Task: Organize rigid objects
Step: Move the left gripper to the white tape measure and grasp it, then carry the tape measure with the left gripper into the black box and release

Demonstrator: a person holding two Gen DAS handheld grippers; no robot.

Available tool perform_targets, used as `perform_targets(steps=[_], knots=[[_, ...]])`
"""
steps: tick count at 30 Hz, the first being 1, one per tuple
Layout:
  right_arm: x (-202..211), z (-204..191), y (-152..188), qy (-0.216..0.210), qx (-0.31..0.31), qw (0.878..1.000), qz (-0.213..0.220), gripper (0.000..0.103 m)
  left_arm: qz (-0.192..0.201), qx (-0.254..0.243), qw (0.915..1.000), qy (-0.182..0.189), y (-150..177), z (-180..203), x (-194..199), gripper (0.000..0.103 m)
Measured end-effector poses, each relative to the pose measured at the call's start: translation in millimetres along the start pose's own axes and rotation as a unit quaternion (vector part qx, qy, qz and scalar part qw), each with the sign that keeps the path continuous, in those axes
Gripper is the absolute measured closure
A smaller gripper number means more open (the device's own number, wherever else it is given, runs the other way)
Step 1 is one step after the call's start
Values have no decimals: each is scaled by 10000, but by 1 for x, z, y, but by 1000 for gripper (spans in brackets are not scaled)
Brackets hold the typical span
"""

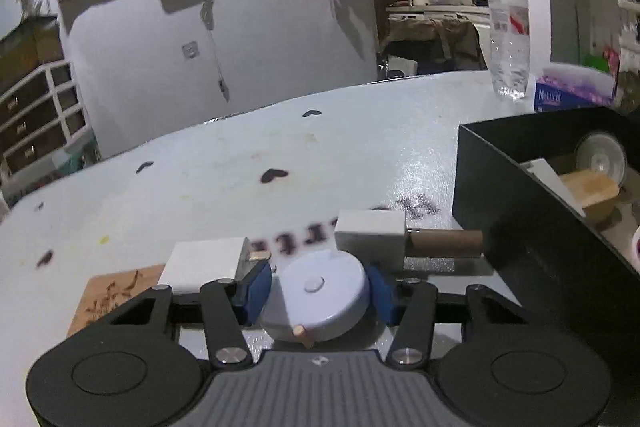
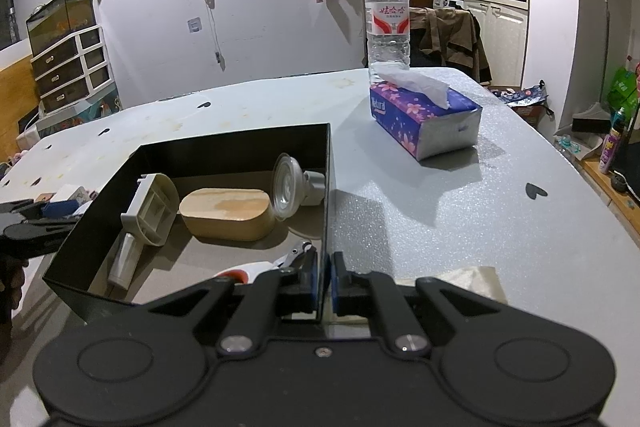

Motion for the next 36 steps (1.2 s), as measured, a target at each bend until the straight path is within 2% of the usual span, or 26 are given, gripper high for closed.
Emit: perform_targets(steps=[12, 18, 23, 28, 32, 36], knots=[[1, -1, 0, -3, -7, 10000, 5, 96, 51, 306, 9991, 301, 15, 7, 38, 50], [1, -1, 0, 0, -8, 10000, 5, 96, 570, 255, 9963, 593, -5, 21, 79, 50], [1, -1, 0, 8, -3, 10000, 2, 96, 935, -46, 9891, 1137, -27, 55, 111, 50], [1, -1, 0, 1, -7, 10000, 2, 96, 887, -332, 9814, 1669, -41, 94, 114, 50], [0, 0, 0, 10, -1, 10000, 1, 96, 778, -566, 9772, 1891, -49, 120, 104, 50], [0, -1, 0, 6, -10, 10000, 3, 96, 496, -753, 9734, 2108, -53, 142, 88, 51]])
Point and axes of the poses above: each gripper's, at about its wrist camera, not at the fingertips, and x roughly against the way its jaws point, z to its right, y to its underside, the point moved 8 cm from there along -x, roughly the way its jaws point, and after that the axes turned 1 degree about -x, right-handed, at the moved point
